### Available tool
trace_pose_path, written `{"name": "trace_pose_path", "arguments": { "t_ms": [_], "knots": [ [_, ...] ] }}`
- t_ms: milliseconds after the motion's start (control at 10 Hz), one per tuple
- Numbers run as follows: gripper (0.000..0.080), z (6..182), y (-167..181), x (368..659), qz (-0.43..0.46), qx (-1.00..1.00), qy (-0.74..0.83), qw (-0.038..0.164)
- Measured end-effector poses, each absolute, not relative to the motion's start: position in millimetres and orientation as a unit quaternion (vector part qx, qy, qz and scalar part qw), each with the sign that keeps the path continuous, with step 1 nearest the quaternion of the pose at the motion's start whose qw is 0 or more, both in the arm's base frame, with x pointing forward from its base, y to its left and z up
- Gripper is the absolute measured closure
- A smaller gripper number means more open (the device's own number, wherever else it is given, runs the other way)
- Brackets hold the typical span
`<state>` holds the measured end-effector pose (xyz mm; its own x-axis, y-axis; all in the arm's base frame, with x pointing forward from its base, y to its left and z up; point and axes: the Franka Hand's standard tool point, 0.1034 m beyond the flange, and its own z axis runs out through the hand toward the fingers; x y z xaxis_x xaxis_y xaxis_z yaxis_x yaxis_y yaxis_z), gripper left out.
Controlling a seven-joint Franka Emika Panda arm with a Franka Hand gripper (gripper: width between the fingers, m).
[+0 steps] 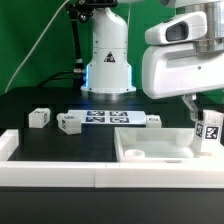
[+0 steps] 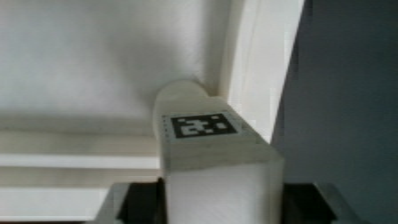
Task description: Assemble one leg
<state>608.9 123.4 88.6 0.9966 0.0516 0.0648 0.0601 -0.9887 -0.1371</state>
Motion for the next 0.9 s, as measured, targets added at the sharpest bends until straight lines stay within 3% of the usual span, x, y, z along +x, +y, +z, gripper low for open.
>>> {"name": "trace_pose_path", "arguments": {
  "t_ms": [800,900],
  "knots": [
    [0.0498,87.8,116.8,616.4,-0.023,-0.898,0.429,0.095],
    [0.0422,87.7,119.0,616.0,-0.019,-0.886,0.453,0.099]
  ]
}}
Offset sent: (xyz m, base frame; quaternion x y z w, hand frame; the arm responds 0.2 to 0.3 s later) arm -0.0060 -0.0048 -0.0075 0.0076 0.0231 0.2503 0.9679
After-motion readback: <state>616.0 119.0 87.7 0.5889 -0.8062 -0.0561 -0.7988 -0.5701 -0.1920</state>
